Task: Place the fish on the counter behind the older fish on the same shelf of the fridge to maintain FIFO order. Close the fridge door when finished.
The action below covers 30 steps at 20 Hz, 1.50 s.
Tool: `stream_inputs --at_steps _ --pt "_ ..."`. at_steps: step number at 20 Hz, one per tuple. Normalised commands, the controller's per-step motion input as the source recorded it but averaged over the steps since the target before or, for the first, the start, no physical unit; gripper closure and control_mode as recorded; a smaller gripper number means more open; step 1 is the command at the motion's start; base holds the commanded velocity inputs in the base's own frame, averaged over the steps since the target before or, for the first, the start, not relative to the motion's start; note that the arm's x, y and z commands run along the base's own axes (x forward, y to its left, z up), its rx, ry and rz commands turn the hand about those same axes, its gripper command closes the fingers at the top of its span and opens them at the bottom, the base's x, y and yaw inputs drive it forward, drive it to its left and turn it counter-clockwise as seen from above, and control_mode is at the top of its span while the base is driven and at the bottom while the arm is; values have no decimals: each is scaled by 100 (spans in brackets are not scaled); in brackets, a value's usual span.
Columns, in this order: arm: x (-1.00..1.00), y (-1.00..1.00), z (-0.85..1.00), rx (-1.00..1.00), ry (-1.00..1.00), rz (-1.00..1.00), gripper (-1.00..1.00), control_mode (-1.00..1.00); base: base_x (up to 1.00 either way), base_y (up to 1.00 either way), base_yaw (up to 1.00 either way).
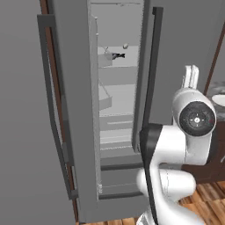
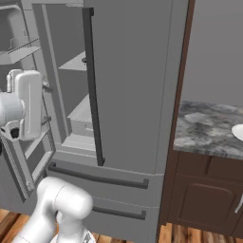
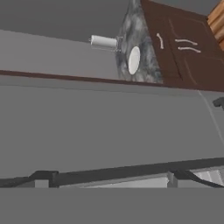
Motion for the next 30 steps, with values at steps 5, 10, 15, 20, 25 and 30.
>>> stream_inputs --at_steps 5,10,15,20,25,30 --pt "-89 98 -20 -17 0 6 -100 -100 0 0 0" --pt "-76 100 -22 -16 0 2 -100 -100 0 0 0" --pt "-39 100 -27 -16 0 0 -100 -100 0 0 0" --pt "17 100 -30 -11 0 0 -100 -100 0 0 0" --pt "61 100 -29 -7 0 0 -100 -100 0 0 0" --pt "54 100 -28 -5 0 0 -100 -100 0 0 0"
